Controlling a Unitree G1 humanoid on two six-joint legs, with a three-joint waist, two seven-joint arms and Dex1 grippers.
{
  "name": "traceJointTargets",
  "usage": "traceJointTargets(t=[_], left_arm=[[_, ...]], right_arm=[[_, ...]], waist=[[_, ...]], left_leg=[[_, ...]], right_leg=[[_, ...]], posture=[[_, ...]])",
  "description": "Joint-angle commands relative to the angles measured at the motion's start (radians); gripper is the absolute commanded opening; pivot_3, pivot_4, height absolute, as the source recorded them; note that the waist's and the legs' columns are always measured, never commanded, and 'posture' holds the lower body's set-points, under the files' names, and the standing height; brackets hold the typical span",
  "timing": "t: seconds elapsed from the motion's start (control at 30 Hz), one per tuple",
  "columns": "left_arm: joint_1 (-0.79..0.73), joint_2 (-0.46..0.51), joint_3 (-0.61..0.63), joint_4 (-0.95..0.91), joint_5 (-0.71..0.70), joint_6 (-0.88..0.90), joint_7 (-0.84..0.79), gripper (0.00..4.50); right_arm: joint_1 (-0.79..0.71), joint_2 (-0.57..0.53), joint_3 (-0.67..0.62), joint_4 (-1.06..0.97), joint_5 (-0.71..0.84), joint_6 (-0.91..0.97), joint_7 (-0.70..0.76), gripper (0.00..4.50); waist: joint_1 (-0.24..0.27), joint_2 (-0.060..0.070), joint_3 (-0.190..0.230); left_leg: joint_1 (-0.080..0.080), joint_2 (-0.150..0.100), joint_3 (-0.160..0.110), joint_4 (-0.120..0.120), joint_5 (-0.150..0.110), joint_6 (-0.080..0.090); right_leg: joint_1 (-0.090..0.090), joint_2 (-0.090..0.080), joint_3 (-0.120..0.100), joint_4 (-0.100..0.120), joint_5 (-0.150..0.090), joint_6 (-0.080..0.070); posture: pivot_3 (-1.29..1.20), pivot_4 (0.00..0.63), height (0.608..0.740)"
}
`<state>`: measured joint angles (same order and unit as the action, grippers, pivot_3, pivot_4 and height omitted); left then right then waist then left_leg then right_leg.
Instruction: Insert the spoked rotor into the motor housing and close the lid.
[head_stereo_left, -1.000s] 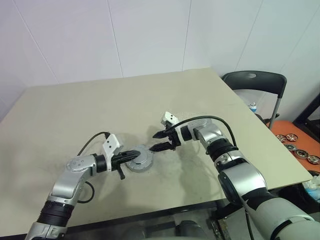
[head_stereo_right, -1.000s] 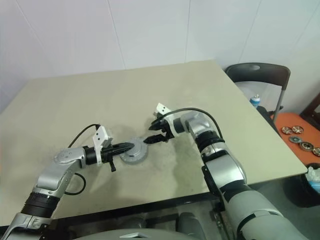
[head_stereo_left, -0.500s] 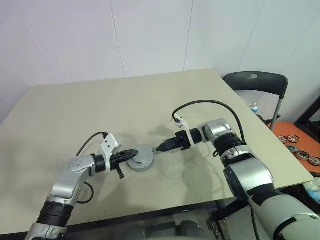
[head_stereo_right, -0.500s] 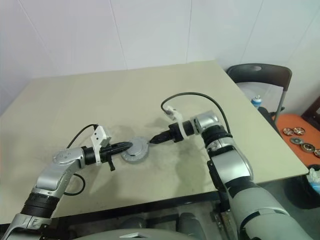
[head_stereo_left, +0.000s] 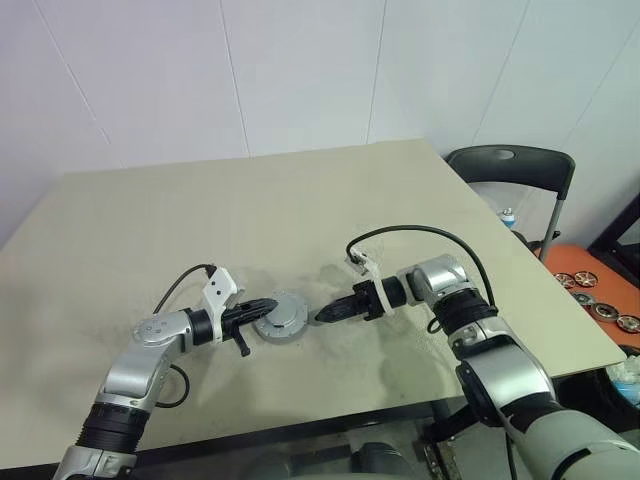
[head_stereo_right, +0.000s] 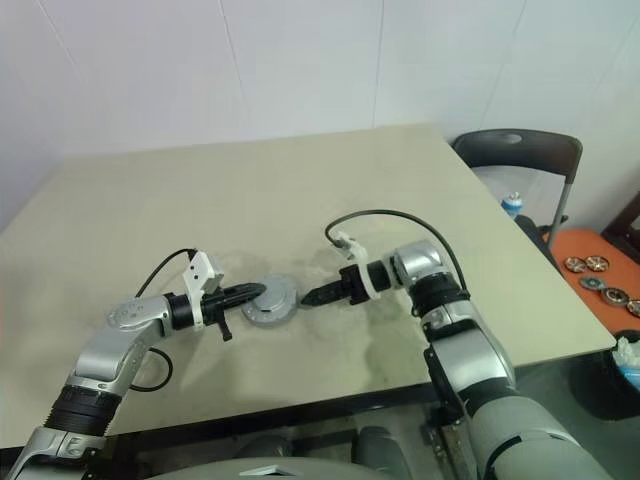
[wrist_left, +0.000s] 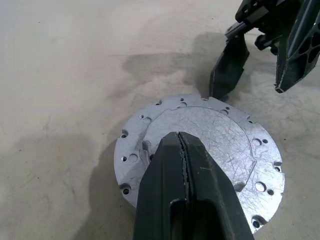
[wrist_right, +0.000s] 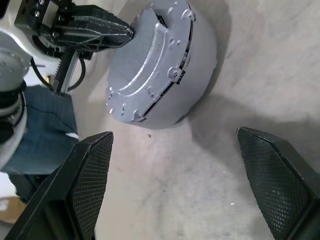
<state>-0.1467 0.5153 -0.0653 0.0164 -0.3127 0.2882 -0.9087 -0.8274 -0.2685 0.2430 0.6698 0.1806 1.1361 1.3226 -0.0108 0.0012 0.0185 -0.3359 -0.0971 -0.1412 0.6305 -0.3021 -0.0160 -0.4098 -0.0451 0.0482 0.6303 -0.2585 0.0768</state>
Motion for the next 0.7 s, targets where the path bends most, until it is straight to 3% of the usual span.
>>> traceJointTargets(t=[0.03, 0.2, 0.4, 0.7], left_arm=[[0.008, 0.007, -0.013, 0.014, 0.019, 0.018, 0.004, 0.00], [0.012, 0.012, -0.013, 0.003, 0.015, 0.021, -0.003, 0.00], [0.008, -0.001, -0.016, 0.011, 0.022, 0.012, 0.010, 0.00], [0.025, 0.002, -0.009, -0.002, 0.021, 0.011, 0.015, 0.00]], right_arm=[[-0.017, 0.014, -0.022, -0.038, 0.086, 0.147, -0.015, 4.12], [-0.115, 0.047, -0.143, -0.004, 0.181, 0.299, -0.099, 4.12], [-0.138, 0.097, -0.183, 0.061, 0.166, 0.248, -0.272, 4.12], [-0.091, 0.045, -0.119, -0.053, 0.261, 0.349, -0.258, 4.12]], waist=[[0.000, 0.000, 0.000], [0.000, 0.000, 0.001], [0.000, 0.000, 0.000], [-0.001, 0.000, 0.000]], left_leg=[[0.000, 0.000, 0.000, 0.000, 0.000, 0.000], [-0.002, 0.000, 0.000, 0.001, 0.000, 0.000], [-0.002, 0.000, 0.000, 0.000, 0.000, 0.000], [-0.002, 0.000, 0.000, 0.001, 0.000, 0.000]], right_leg=[[0.000, 0.000, 0.000, 0.000, 0.000, 0.000], [-0.002, 0.000, 0.000, 0.000, 0.000, 0.000], [-0.002, 0.000, 0.000, 0.000, 0.000, 0.000], [-0.002, 0.000, 0.000, 0.000, 0.000, 0.000]], posture=[[0.00, 0.000, 0.740], [0.00, 0.000, 0.740], [0.00, 0.000, 0.740], [0.00, 0.000, 0.740]])
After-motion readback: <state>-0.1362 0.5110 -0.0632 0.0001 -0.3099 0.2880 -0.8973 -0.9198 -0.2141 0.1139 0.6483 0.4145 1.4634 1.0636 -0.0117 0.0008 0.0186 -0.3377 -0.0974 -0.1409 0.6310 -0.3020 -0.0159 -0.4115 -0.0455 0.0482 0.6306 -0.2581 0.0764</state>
